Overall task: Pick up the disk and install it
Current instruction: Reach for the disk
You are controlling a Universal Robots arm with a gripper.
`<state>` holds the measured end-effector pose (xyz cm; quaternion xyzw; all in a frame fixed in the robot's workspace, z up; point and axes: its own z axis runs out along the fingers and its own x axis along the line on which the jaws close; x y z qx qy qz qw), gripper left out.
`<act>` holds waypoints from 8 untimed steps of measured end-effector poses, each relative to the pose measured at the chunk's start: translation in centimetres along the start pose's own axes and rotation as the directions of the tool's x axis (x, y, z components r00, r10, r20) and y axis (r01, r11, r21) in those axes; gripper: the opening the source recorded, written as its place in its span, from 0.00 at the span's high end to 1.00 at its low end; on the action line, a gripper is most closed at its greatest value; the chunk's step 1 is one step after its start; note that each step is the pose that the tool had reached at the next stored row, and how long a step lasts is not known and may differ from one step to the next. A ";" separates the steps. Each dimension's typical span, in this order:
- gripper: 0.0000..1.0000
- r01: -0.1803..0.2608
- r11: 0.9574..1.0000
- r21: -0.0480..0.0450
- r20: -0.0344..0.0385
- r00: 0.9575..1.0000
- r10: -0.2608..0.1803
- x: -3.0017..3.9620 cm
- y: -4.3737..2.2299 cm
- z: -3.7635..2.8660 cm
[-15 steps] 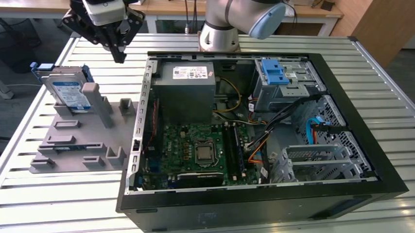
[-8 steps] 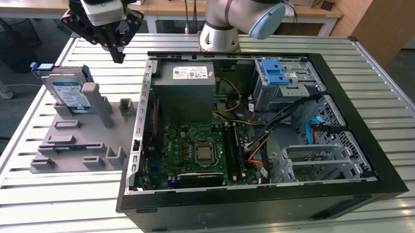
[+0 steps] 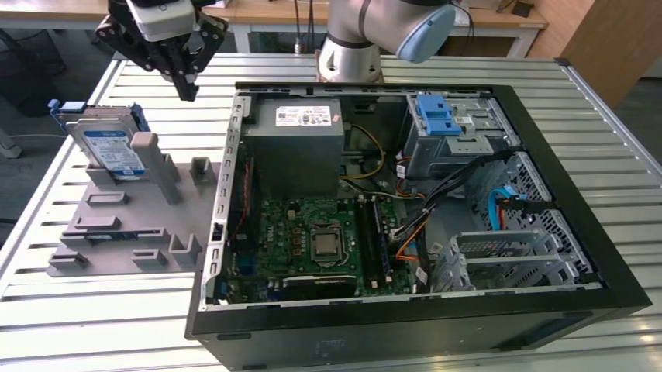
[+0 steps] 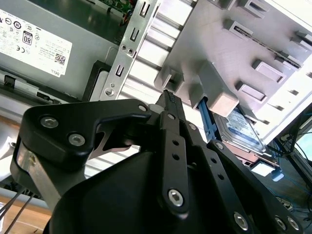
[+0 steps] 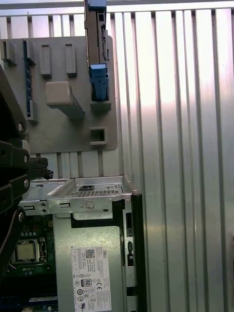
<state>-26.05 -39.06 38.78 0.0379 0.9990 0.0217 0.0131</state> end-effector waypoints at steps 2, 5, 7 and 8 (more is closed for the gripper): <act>0.89 0.000 1.000 0.000 0.000 1.000 0.000 0.04 0.00 0.00; 0.89 0.000 1.000 0.000 0.000 1.000 0.000 0.12 -0.01 0.00; 0.89 0.000 1.000 0.000 0.000 1.000 0.000 0.19 -0.02 0.00; 0.89 0.000 1.000 0.000 0.000 1.000 0.000 0.22 -0.02 0.00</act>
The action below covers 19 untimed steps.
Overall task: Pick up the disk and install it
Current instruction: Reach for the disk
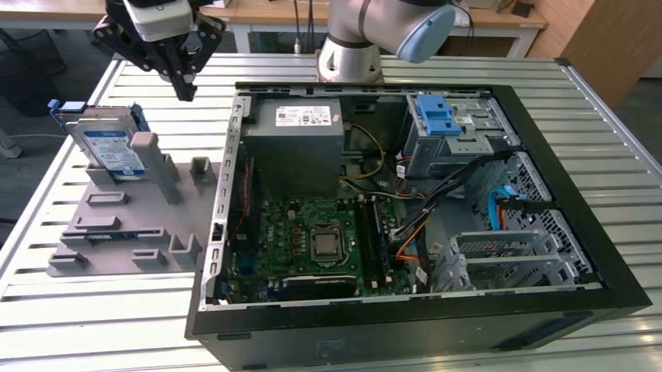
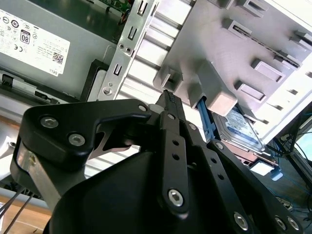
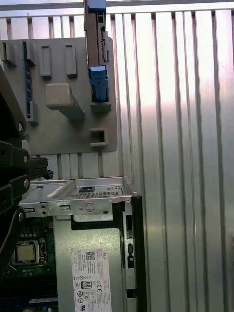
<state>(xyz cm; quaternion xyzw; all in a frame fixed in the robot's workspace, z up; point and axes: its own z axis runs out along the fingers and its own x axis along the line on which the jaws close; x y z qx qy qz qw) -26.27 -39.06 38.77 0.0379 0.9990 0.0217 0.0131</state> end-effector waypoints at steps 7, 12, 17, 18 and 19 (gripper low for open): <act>0.89 0.000 1.000 0.000 0.000 1.000 0.000 0.30 -0.02 0.01; 0.89 0.000 1.000 0.000 0.000 1.000 0.000 1.03 0.13 0.06; 0.89 0.000 1.000 0.000 0.000 1.000 0.000 1.84 0.44 0.07; 0.89 0.000 1.000 0.000 0.000 1.000 0.000 1.90 0.44 0.08; 0.89 0.000 1.000 0.000 0.000 1.000 0.000 1.90 0.44 0.08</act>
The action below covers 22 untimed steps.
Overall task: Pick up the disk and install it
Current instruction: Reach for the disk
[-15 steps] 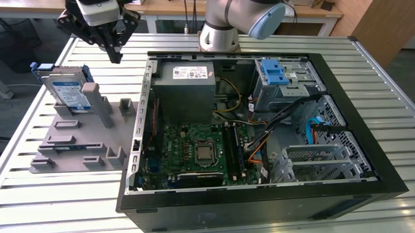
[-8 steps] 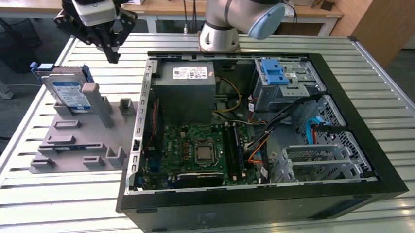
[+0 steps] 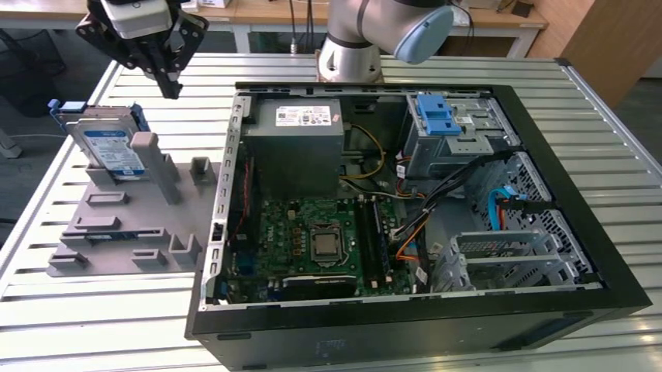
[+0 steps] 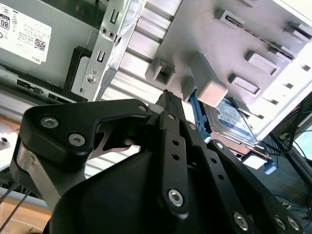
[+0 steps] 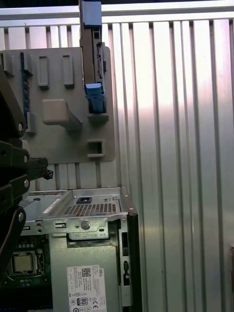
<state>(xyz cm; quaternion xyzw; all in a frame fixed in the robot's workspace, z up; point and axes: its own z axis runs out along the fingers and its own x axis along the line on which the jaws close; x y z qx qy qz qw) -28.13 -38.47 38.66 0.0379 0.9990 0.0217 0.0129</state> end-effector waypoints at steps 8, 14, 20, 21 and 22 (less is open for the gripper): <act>0.89 0.000 1.000 0.000 0.000 1.000 0.000 0.18 -0.01 0.00; 0.89 0.000 1.000 0.000 0.000 1.000 0.000 0.35 -0.03 0.01; 0.89 0.000 1.000 0.000 0.000 1.000 0.000 0.49 -0.04 0.03; 0.89 0.000 1.000 0.000 0.000 1.000 0.000 0.51 -0.04 0.03; 0.89 0.000 1.000 0.000 0.000 1.000 0.000 0.53 -0.04 0.03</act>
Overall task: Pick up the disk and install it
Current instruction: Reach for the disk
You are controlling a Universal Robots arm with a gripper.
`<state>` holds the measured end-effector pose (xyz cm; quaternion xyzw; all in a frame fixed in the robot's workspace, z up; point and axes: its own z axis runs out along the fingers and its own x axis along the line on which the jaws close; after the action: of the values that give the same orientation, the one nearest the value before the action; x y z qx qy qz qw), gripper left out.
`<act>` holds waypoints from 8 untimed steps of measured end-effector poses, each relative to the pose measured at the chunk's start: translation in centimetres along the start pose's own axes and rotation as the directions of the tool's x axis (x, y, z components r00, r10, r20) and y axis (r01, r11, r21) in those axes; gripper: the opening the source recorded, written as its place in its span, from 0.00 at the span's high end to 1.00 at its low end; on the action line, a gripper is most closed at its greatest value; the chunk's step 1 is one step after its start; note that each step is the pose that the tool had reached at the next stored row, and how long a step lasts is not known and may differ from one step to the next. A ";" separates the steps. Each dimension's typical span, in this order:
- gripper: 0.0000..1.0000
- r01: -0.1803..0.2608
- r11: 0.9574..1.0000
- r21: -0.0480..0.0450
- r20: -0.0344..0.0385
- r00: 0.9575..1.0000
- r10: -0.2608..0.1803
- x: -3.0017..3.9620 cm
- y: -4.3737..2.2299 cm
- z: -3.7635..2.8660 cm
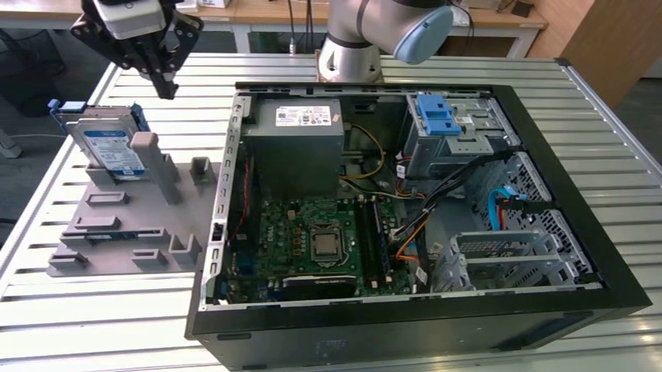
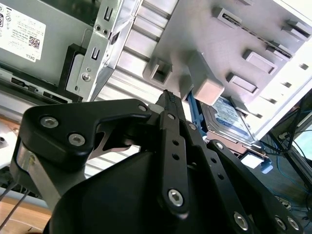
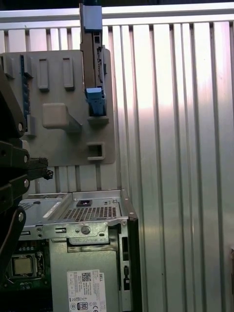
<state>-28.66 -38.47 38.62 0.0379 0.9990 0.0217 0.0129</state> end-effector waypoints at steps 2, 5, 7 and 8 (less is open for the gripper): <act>0.89 0.000 1.000 0.000 0.000 1.000 0.000 0.04 0.00 0.00; 0.89 0.000 1.000 0.000 0.000 1.000 0.000 0.11 -0.01 0.01; 0.89 0.000 1.000 0.000 0.000 1.000 0.000 0.15 -0.01 0.02; 0.89 0.000 1.000 0.000 0.000 1.000 0.000 0.17 -0.01 0.02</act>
<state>-28.83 -38.47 38.59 0.0379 0.9990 0.0217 0.0129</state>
